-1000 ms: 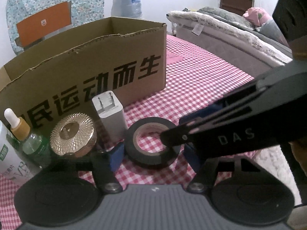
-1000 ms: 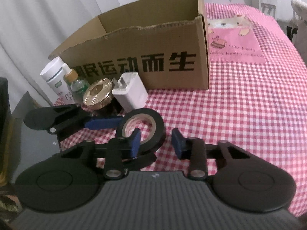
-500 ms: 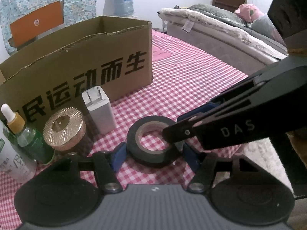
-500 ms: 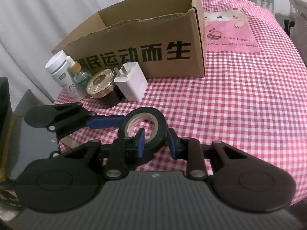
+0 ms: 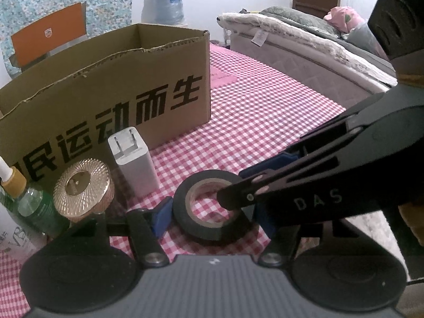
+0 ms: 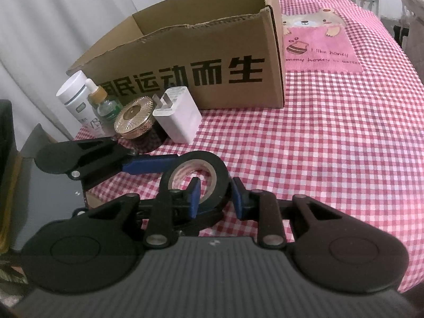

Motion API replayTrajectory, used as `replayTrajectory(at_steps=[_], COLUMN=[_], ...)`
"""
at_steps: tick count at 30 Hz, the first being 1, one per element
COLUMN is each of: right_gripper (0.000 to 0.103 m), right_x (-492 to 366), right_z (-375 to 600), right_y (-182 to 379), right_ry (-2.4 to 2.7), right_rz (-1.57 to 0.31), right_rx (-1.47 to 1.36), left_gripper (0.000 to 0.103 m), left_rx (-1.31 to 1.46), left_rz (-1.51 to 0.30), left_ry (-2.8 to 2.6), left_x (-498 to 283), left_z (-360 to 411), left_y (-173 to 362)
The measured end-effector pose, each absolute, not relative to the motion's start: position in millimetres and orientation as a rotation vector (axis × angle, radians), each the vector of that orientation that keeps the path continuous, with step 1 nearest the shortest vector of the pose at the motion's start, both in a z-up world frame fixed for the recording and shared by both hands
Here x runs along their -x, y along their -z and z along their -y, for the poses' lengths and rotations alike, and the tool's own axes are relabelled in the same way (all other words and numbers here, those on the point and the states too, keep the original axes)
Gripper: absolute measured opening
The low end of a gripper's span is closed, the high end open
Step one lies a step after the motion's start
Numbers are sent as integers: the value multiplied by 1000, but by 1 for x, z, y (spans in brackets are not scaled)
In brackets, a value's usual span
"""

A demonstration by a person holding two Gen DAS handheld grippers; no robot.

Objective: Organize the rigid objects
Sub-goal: 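Move the right gripper back and grasp the black tape roll, then carry the black tape roll into the box and open the right gripper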

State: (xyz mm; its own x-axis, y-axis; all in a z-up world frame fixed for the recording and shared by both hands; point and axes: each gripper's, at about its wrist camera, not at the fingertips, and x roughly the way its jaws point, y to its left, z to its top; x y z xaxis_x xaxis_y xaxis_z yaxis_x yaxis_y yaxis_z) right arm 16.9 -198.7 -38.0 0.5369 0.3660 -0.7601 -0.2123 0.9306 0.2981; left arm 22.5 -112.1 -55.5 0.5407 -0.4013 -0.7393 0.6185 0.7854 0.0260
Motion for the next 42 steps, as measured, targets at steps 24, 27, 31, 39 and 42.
replayTrajectory(at_steps=[24,27,31,39,42], right_gripper=[22,22,22,22,22], right_x=[3,4,-6,-79,-131], right_z=[189,186,180,172,167], right_y=[-10,-34,-69,-119,-125], right_ry=[-334,-344,-381,-489,-530], right_rz=[-831,-769,-671,-629,-689], right_rx=[-101,-75,-30,0,-18], left_gripper=[68,68,68,68,68], left_rx=[-300,-298,-310,-377,-380], left_rz=[-630,-566,-489,-495,-562], left_ry=[600,580,537,465,442], left_x=[3,3,-7,-76,-118], left_z=[102,99,92,84,81], left_y=[12,-12,-47,-95,-101])
